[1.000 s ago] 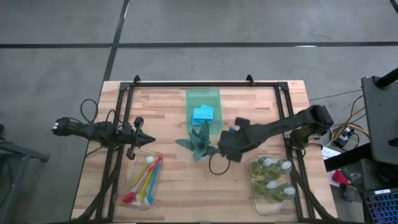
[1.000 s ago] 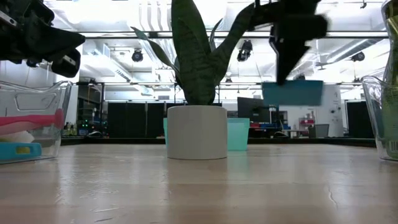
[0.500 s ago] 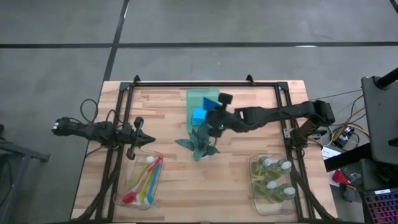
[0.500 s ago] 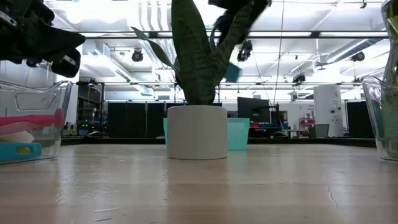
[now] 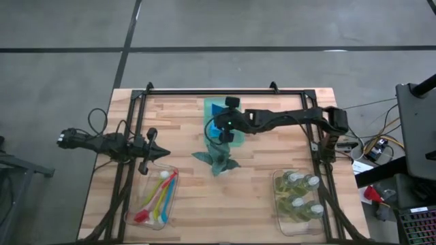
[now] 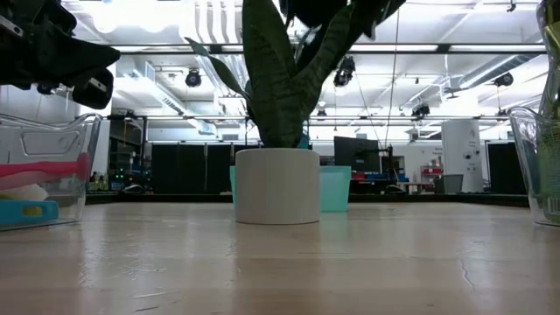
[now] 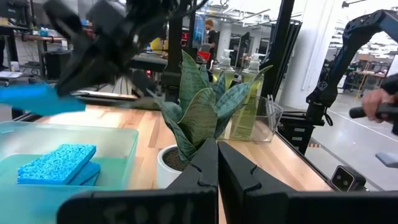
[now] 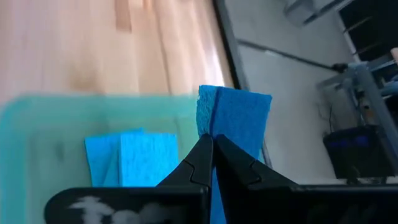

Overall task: Pick & Place Kitchen Sink Supplies
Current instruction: Put the blue sponge into the green transparent bin

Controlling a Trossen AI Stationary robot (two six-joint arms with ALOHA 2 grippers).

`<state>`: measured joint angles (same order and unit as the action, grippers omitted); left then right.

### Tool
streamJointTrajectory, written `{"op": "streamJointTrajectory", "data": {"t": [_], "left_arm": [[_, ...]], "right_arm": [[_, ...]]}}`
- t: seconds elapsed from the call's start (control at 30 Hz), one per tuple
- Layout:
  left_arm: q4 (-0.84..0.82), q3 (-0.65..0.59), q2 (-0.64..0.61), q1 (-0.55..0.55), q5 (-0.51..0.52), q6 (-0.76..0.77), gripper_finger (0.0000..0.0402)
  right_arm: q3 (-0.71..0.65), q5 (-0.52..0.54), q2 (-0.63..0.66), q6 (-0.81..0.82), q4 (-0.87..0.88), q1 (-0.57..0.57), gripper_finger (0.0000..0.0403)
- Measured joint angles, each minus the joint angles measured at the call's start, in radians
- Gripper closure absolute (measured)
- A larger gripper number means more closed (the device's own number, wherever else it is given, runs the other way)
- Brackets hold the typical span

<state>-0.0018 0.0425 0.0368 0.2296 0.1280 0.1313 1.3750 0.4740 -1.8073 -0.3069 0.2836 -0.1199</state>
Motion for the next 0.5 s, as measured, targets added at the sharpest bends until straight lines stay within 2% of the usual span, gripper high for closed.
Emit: {"op": "streamJointTrajectory", "data": {"t": [0.23,0.5], "left_arm": [[0.000,0.000,0.000,0.000,0.000,0.000,0.0401],[0.000,0.000,0.000,0.000,0.000,0.000,0.0401]], "right_arm": [[-0.001,-0.011,-0.068,-0.015,0.019,-0.024,0.0394],[-0.001,-0.020,-0.090,-0.060,0.030,-0.023,0.0394]]}}
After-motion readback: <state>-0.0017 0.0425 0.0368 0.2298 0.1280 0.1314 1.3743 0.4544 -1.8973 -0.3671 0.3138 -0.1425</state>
